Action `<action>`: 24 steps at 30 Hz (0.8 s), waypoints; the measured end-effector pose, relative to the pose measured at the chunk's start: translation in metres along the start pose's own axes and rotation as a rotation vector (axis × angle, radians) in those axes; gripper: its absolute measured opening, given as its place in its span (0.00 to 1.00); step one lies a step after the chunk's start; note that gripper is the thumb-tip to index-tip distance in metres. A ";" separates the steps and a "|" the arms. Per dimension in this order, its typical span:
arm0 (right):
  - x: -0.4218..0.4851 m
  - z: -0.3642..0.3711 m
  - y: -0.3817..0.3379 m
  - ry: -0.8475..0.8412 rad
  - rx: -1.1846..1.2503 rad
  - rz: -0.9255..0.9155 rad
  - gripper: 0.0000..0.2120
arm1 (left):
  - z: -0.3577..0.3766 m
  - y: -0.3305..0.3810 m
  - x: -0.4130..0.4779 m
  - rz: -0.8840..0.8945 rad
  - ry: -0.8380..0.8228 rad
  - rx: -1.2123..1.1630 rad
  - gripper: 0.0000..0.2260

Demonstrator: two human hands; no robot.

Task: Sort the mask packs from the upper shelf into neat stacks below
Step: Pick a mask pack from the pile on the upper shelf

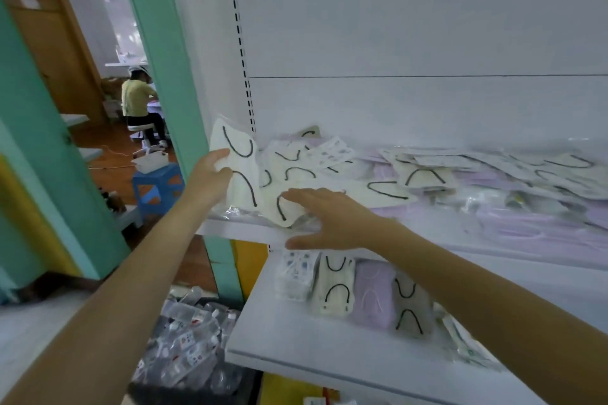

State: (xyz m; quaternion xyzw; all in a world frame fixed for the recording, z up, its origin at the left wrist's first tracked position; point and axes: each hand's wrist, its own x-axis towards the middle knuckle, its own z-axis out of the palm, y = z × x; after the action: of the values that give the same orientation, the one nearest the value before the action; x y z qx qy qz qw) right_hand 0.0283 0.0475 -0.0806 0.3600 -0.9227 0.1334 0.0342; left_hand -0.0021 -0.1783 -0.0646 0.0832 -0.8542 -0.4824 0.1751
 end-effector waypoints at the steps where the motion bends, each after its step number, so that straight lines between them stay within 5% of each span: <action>1: 0.006 0.006 -0.005 -0.034 -0.057 0.015 0.35 | -0.004 -0.007 -0.002 -0.017 0.004 0.009 0.20; 5: 0.016 0.021 -0.016 0.087 -0.109 0.006 0.17 | -0.021 -0.029 -0.014 -0.037 0.072 0.001 0.21; 10: 0.022 0.019 -0.024 0.600 0.539 0.262 0.10 | -0.037 -0.035 -0.028 -0.103 0.191 -0.155 0.20; 13: 0.026 0.014 -0.044 0.812 0.683 0.171 0.08 | -0.041 -0.031 -0.032 -0.212 0.111 -0.392 0.22; 16: 0.029 0.020 -0.069 0.542 0.537 -0.093 0.11 | -0.037 -0.023 -0.038 -0.288 -0.072 -0.524 0.29; 19: 0.032 0.031 -0.079 0.152 0.459 -0.221 0.18 | -0.028 -0.021 -0.040 -0.153 -0.060 -0.316 0.30; 22: 0.049 0.021 -0.061 0.321 0.492 -0.019 0.19 | -0.026 -0.029 -0.036 0.052 0.041 -0.237 0.34; 24: 0.067 0.014 -0.030 0.344 0.265 0.206 0.23 | -0.022 -0.025 -0.038 0.140 0.087 -0.238 0.38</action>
State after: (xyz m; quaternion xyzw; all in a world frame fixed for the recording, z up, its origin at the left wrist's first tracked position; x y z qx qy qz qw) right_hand -0.0005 -0.0212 -0.0764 0.2374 -0.9096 0.3154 0.1295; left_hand 0.0401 -0.1966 -0.0837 0.0227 -0.7863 -0.5627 0.2541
